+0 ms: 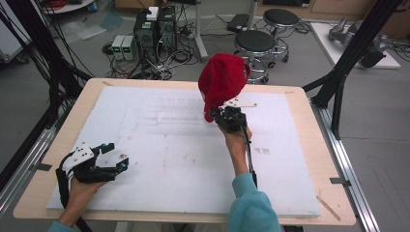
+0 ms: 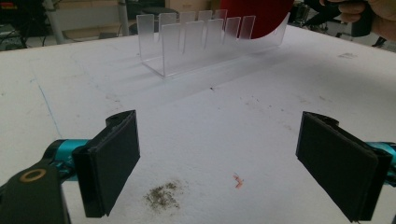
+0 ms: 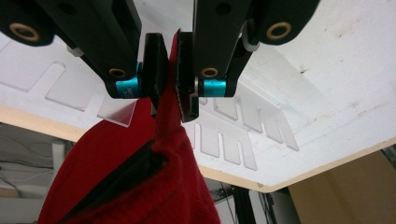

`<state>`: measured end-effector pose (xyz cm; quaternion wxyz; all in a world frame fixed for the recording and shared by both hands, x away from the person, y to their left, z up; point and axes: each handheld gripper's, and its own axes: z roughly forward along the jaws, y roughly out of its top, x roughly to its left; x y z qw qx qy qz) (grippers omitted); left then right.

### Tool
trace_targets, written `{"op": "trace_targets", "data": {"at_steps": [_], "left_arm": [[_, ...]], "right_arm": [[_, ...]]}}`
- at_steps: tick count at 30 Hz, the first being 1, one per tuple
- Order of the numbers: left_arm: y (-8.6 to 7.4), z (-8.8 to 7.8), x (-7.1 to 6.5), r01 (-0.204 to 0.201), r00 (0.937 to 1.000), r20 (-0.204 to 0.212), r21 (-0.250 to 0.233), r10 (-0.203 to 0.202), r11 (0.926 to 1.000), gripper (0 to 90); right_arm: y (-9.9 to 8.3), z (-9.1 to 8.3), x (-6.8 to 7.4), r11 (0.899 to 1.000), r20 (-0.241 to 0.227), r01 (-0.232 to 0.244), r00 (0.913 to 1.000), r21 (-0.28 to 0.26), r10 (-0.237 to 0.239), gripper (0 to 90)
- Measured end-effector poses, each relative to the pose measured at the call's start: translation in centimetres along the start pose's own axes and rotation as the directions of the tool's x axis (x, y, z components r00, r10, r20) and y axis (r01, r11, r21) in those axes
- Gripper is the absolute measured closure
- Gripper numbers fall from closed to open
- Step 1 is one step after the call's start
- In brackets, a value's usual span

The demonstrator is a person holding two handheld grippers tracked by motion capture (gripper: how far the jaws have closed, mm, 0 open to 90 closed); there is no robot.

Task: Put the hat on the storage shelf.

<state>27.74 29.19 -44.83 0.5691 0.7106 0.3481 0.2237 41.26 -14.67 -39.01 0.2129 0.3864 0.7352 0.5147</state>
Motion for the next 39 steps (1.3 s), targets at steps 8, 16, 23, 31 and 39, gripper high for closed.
{"op": "trace_targets", "data": {"at_steps": [8,16,23,31,39], "left_arm": [[0.0,0.0,0.0,0.01,0.9999,0.001,-0.005,-0.01,0.9999,13.8],[0.0,-0.1,0.1,0.009,1.0,0.0,-0.006,-0.009,0.9999,13.8],[-0.1,-0.3,-0.1,-0.005,0.9999,-0.014,-0.035,0.004,0.9994,13.8],[-0.2,-0.5,-0.3,-0.02,0.9994,-0.03,-0.051,0.018,0.9985,13.8],[-0.4,-0.8,-0.4,-0.026,0.998,-0.059,-0.085,0.021,0.9961,13.8]], "right_arm": [[0.1,-0.2,1.0,0.996,0.072,0.083,0.9938,0.019,-0.084,56.1],[-0.1,-1.5,1.0,0.996,0.12,0.089,0.989,-0.02,-0.086,32.3],[0.4,-4.8,1.4,0.998,0.151,0.052,0.9874,-0.026,-0.047,17.7],[0.9,-10.4,2.1,0.993,0.174,0.054,0.9842,-0.109,-0.034,11.9],[-2.8,-15.7,2.4,0.971,0.214,0.094,0.9758,-0.218,-0.047,11.3]]}}
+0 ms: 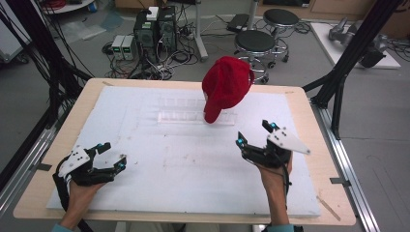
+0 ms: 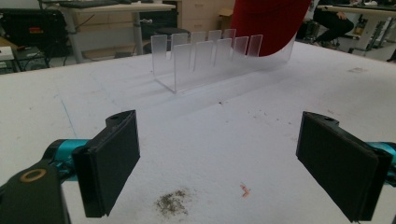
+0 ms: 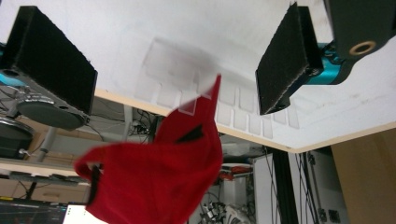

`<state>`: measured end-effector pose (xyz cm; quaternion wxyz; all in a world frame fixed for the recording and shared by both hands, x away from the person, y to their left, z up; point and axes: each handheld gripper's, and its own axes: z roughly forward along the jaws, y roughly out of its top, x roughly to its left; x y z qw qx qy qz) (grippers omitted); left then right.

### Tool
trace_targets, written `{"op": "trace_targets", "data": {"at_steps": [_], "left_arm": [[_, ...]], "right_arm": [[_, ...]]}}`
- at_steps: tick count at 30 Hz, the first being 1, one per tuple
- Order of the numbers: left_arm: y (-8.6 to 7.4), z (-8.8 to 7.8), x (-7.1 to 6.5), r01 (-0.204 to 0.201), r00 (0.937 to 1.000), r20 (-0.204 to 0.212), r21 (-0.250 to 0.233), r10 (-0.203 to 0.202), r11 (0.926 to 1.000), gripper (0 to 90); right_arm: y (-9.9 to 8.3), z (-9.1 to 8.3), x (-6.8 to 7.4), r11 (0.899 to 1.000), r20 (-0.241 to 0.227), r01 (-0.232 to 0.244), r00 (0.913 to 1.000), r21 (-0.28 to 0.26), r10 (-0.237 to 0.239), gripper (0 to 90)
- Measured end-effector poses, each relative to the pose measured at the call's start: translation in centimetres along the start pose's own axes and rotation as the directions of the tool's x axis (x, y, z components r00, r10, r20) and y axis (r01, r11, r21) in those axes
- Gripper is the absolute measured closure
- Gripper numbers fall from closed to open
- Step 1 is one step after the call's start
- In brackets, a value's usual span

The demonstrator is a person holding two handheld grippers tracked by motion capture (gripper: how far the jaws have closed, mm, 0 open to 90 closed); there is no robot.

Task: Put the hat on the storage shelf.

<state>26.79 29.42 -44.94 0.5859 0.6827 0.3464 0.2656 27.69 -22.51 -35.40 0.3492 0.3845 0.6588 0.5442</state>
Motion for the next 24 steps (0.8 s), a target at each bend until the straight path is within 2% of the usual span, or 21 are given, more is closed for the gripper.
{"op": "trace_targets", "data": {"at_steps": [5,9,11,13,18,24], "left_arm": [[0.0,-0.1,-0.1,-0.005,1.0,-0.003,-0.009,0.005,1.0,13.8],[-0.1,-0.1,-0.2,-0.014,0.9999,-0.005,-0.016,0.014,0.9998,13.8],[-0.1,-0.2,-0.2,-0.018,0.9998,-0.008,-0.014,0.018,0.9997,13.8],[-0.1,-0.2,-0.3,-0.016,0.9998,-0.008,-0.019,0.016,0.9997,13.8],[-0.2,-0.4,-0.3,-0.027,0.9996,-0.014,-0.044,0.026,0.9987,13.8],[-0.2,-0.5,-0.3,-0.026,0.9996,-0.012,-0.05,0.026,0.9984,13.9]], "right_arm": [[-4.1,-2.8,-0.5,0.999,0.005,-0.019,0.9998,-0.048,0.02,10.6],[-7.4,-3.9,-0.6,0.996,0.016,-0.031,0.9993,-0.079,0.033,10.6],[-8.5,-4.0,-0.6,0.995,0.016,-0.034,0.9992,-0.098,0.036,10.6],[-9.1,-4.1,-0.6,0.993,0.019,-0.026,0.9994,-0.117,0.028,10.6],[-9.7,-3.7,-0.4,0.993,0.019,-0.008,0.9998,-0.122,0.011,10.6],[-10.6,-3.4,-0.2,0.994,0.027,-0.024,0.9993,-0.108,0.027,10.6]]}}
